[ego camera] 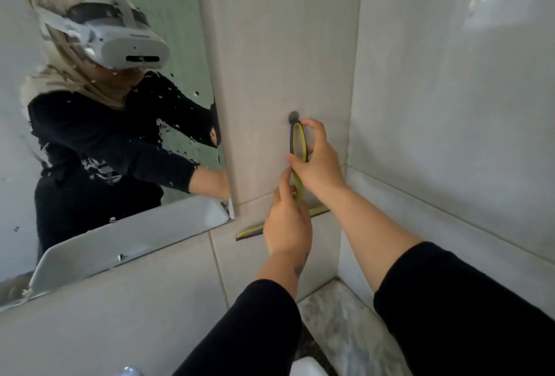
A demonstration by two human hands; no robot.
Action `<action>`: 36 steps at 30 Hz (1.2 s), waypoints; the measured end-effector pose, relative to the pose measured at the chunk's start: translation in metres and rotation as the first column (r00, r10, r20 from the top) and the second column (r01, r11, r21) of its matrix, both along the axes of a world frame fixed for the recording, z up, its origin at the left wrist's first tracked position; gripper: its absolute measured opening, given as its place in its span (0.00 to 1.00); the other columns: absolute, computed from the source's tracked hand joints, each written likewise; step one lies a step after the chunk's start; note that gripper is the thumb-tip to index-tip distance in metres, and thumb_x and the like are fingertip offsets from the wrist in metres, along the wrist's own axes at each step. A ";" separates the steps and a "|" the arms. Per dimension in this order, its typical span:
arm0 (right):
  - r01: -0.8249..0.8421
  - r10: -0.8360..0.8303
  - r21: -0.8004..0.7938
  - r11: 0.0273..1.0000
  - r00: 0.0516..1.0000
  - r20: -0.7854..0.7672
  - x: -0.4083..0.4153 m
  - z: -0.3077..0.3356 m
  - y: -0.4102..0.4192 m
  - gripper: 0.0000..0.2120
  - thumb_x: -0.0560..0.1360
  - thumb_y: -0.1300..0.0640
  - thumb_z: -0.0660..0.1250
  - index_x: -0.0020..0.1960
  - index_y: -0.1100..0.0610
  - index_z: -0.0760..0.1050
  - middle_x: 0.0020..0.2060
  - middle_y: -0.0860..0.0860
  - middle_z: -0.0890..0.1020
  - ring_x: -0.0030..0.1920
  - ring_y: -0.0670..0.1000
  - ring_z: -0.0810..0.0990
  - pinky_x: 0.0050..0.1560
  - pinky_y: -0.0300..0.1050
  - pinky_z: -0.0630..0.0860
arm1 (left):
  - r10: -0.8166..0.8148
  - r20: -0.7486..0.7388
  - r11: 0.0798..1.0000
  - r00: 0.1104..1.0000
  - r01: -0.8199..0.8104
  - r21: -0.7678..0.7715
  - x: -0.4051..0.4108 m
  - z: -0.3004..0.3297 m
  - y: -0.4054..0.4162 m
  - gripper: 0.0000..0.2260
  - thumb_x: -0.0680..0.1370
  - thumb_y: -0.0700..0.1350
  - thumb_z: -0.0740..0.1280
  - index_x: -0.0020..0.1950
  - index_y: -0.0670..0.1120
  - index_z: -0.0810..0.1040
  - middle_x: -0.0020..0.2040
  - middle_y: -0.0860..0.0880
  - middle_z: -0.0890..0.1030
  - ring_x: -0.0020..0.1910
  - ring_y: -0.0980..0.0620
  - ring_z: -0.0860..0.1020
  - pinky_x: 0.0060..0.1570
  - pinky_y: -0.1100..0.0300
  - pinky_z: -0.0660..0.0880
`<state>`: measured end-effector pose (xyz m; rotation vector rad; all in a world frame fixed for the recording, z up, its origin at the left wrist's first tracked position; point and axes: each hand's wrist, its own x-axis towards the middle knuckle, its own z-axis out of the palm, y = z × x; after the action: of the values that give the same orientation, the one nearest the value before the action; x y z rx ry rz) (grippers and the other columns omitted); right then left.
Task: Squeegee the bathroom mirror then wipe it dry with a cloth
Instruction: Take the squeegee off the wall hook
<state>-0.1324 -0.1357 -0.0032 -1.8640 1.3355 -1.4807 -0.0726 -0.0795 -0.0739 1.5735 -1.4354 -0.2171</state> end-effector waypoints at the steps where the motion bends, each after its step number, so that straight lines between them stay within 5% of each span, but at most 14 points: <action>1: 0.005 -0.005 0.012 1.000 1.000 0.003 -0.001 0.003 0.001 0.26 0.72 0.60 0.70 0.65 0.45 0.64 0.41 0.49 0.73 0.43 0.55 0.77 0.50 0.52 0.77 | 0.001 0.005 1.000 1.000 -0.001 0.003 -0.001 0.002 0.003 0.27 0.80 0.44 0.59 0.75 0.56 0.52 0.64 0.49 0.73 0.50 0.47 0.79 0.35 0.55 0.73; 4: 0.012 -0.013 0.061 0.998 1.000 0.018 -0.005 0.016 0.009 0.25 0.72 0.59 0.69 0.64 0.45 0.63 0.34 0.48 0.73 0.35 0.53 0.77 0.44 0.55 0.80 | 0.024 0.025 0.999 0.999 -0.023 -0.031 -0.005 0.013 0.014 0.27 0.79 0.44 0.62 0.74 0.57 0.53 0.62 0.52 0.71 0.45 0.53 0.76 0.30 0.58 0.71; 8: -0.029 0.022 0.095 0.995 0.998 0.067 -0.011 0.042 0.029 0.25 0.71 0.58 0.70 0.61 0.44 0.62 0.35 0.49 0.75 0.39 0.55 0.81 0.39 0.59 0.82 | 0.068 0.032 0.996 0.997 -0.066 -0.063 -0.008 0.037 0.035 0.27 0.79 0.43 0.62 0.74 0.58 0.55 0.62 0.53 0.71 0.44 0.52 0.78 0.35 0.52 0.78; 12: -0.126 0.107 0.144 0.982 0.985 0.133 -0.015 0.070 0.057 0.26 0.72 0.59 0.71 0.64 0.46 0.62 0.40 0.50 0.76 0.42 0.53 0.82 0.32 0.51 0.83 | 0.050 0.060 0.995 0.997 -0.045 -0.088 0.002 0.064 0.064 0.26 0.79 0.42 0.62 0.73 0.59 0.58 0.61 0.54 0.72 0.46 0.51 0.78 0.39 0.47 0.79; 19: -0.242 0.220 0.115 0.963 0.960 0.173 0.012 0.129 0.110 0.28 0.73 0.57 0.71 0.67 0.49 0.60 0.44 0.52 0.75 0.44 0.53 0.80 0.35 0.52 0.83 | 0.138 0.138 0.980 0.981 -0.115 -0.165 0.039 0.122 0.117 0.24 0.79 0.41 0.61 0.73 0.58 0.60 0.62 0.54 0.72 0.49 0.53 0.76 0.39 0.55 0.74; 24: -0.223 0.135 -0.264 0.938 0.939 -0.316 0.038 0.166 0.143 0.30 0.73 0.54 0.68 0.72 0.54 0.61 0.67 0.55 0.66 0.67 0.58 0.68 0.66 0.54 0.68 | 0.220 0.217 0.958 0.951 -0.169 -0.231 0.090 0.162 0.159 0.26 0.79 0.41 0.62 0.73 0.60 0.60 0.62 0.54 0.73 0.50 0.51 0.77 0.41 0.52 0.77; 28: -0.435 -0.033 -0.427 0.793 0.668 -0.743 0.060 0.189 0.175 0.29 0.73 0.58 0.67 0.72 0.48 0.64 0.75 0.48 0.59 0.77 0.51 0.49 0.74 0.62 0.46 | 0.251 0.249 0.947 0.935 -0.184 -0.265 0.134 0.187 0.193 0.24 0.79 0.40 0.62 0.72 0.58 0.63 0.63 0.52 0.75 0.51 0.52 0.77 0.46 0.53 0.78; 31: -0.507 -0.158 -0.507 0.697 0.581 -0.798 0.084 0.204 0.191 0.27 0.73 0.55 0.70 0.70 0.48 0.67 0.74 0.46 0.64 0.77 0.49 0.50 0.73 0.62 0.39 | 0.275 0.290 0.935 0.917 -0.184 -0.305 0.156 0.204 0.214 0.22 0.79 0.40 0.63 0.71 0.54 0.66 0.62 0.51 0.75 0.53 0.52 0.77 0.49 0.51 0.78; 36: -0.525 -0.166 -0.614 0.590 0.665 -0.728 0.121 0.240 0.208 0.20 0.72 0.53 0.72 0.63 0.46 0.76 0.58 0.49 0.78 0.67 0.54 0.69 0.74 0.61 0.45 | 0.385 0.311 0.877 0.869 -0.239 -0.417 0.191 0.240 0.249 0.18 0.79 0.40 0.63 0.67 0.53 0.70 0.63 0.53 0.76 0.58 0.54 0.76 0.53 0.50 0.78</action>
<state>-0.0109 0.0721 0.2368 -3.3664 0.5907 -1.3238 0.1180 0.1691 0.1658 1.5577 -1.3761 0.5636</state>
